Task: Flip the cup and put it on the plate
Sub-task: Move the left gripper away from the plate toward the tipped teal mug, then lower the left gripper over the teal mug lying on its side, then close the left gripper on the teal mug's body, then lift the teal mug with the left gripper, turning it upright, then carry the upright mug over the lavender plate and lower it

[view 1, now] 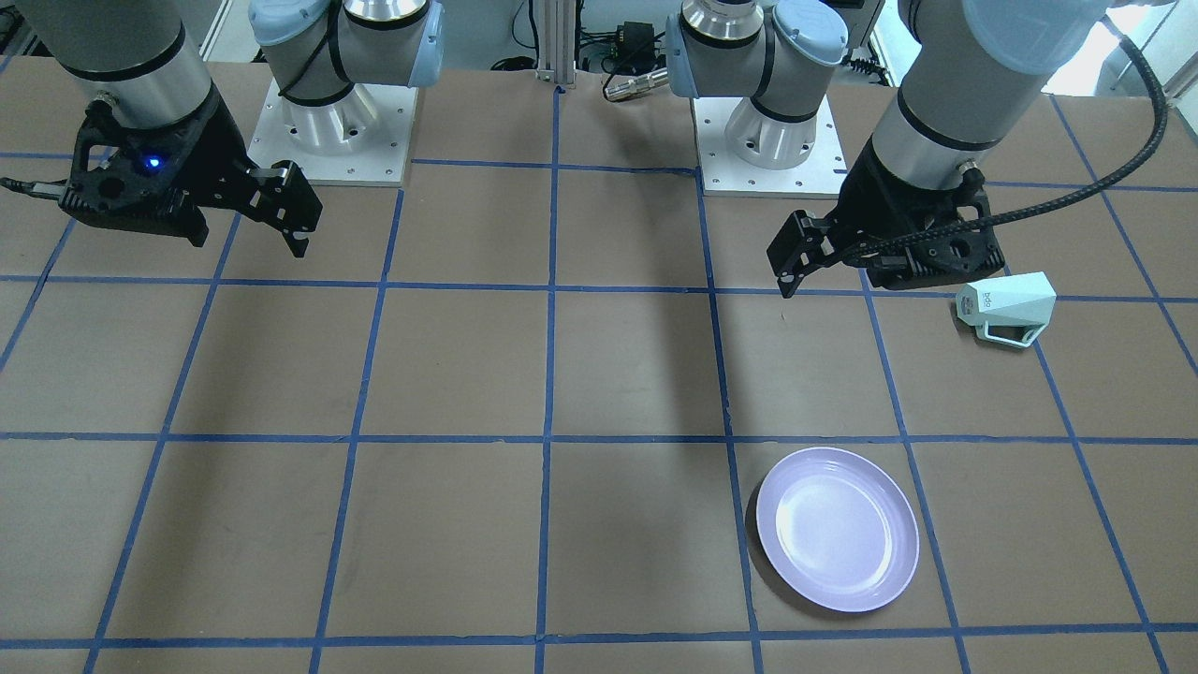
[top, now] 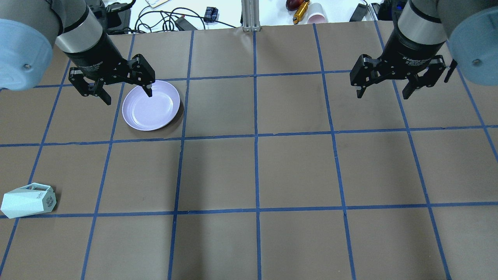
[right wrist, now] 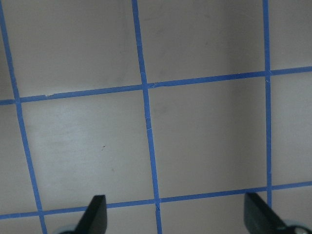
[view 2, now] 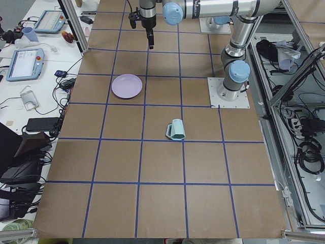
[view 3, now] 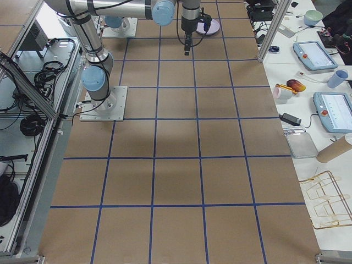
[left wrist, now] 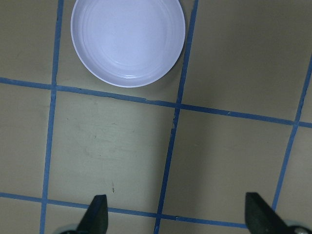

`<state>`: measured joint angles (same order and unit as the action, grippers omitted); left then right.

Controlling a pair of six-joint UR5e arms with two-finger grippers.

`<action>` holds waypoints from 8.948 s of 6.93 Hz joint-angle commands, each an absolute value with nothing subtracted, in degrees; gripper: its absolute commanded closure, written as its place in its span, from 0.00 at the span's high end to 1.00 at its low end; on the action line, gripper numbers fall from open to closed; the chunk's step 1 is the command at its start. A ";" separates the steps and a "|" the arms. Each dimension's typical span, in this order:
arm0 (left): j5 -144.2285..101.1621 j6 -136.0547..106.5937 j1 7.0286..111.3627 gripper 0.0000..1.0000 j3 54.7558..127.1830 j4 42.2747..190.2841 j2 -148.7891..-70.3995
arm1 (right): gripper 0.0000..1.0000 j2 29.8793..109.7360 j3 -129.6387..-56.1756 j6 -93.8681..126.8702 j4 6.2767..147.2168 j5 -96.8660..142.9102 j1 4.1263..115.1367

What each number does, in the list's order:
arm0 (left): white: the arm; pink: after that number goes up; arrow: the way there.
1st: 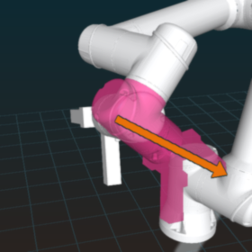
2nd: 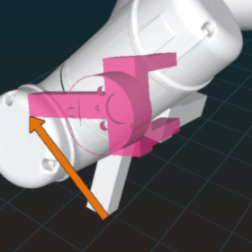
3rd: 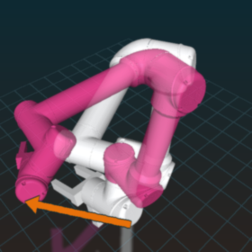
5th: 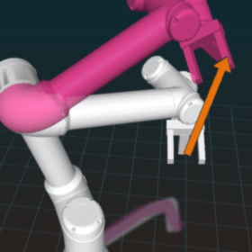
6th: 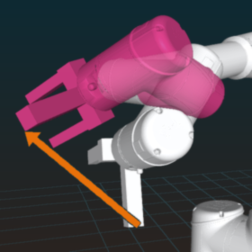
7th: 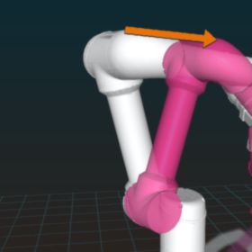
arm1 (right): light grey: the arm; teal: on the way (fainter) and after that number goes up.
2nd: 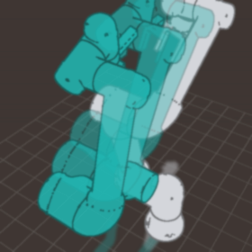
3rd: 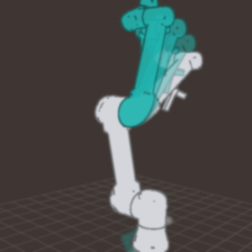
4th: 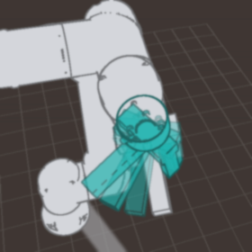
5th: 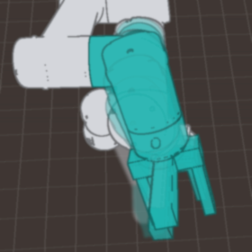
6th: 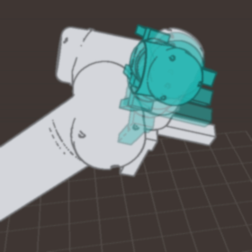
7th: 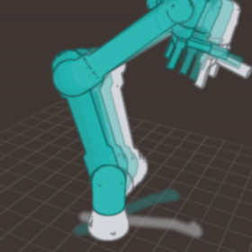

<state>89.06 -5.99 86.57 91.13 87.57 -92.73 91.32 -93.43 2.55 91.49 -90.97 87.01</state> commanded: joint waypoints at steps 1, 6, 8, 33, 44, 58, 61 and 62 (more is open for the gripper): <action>89.12 -5.89 86.57 1.00 91.32 87.19 -92.72 | 1.00 91.32 -93.51 2.55 91.49 -90.97 87.01; 88.42 -0.74 75.37 1.00 90.62 87.10 -92.90 | 1.00 91.32 -93.43 2.55 91.49 -90.97 87.01; 88.15 11.71 66.23 1.00 90.53 87.19 -93.07 | 1.00 91.32 -93.43 2.55 91.49 -90.97 87.01; 78.14 61.00 27.07 0.95 95.27 98.68 -117.86 | 1.00 91.32 -93.43 2.55 91.49 -90.97 87.01; 79.01 46.94 38.20 0.00 84.30 101.16 -109.00 | 1.00 91.32 -93.43 2.55 91.49 -90.97 87.01; 89.48 17.21 80.77 0.00 86.22 71.12 -110.03 | 1.00 91.32 -93.43 2.55 91.49 -90.97 87.01; 89.30 31.78 81.30 0.00 87.09 69.09 -112.93 | 1.00 91.32 -93.43 2.55 91.49 -90.97 87.01; 89.12 34.95 81.65 0.00 88.23 66.38 -113.64 | 1.00 91.32 -93.43 2.55 91.49 -90.97 87.01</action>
